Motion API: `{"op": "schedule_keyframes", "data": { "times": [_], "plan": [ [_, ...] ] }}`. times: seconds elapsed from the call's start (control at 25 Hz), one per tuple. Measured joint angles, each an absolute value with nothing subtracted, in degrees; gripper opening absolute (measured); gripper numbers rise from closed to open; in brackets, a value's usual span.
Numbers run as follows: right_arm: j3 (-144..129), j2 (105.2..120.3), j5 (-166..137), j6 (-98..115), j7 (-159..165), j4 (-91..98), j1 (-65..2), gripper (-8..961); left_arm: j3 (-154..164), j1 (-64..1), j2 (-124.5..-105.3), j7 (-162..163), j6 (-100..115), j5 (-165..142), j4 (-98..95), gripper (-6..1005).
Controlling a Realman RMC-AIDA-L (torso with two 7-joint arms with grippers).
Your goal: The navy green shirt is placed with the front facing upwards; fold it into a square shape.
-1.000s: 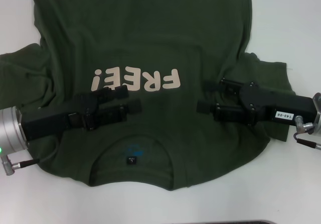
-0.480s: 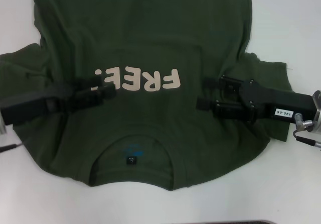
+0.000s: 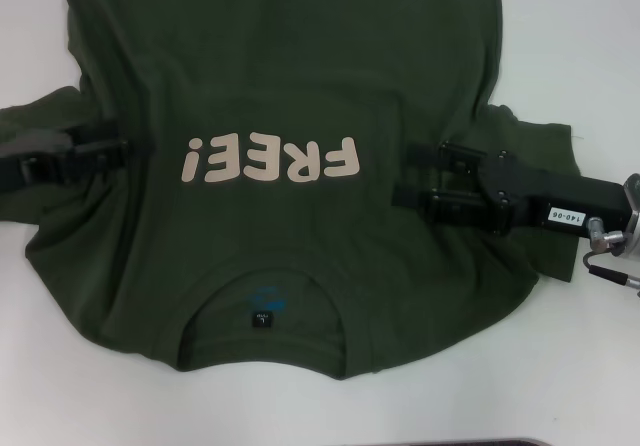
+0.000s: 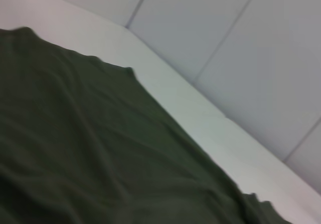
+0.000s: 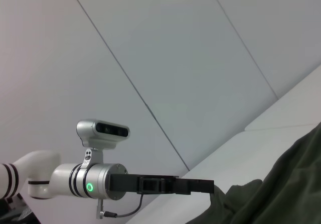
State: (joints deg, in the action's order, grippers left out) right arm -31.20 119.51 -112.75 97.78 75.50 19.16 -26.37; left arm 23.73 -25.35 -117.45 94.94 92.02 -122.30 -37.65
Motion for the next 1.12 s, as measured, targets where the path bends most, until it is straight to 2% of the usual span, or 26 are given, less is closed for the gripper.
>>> {"op": "schedule_keyframes", "data": {
  "times": [1.12],
  "plan": [
    [-31.2,119.53,-111.8,97.8,76.0,19.1,-25.7,882,19.5,-24.8,-116.37,96.5,72.9,-126.8,-39.8,873]
  ]
}}
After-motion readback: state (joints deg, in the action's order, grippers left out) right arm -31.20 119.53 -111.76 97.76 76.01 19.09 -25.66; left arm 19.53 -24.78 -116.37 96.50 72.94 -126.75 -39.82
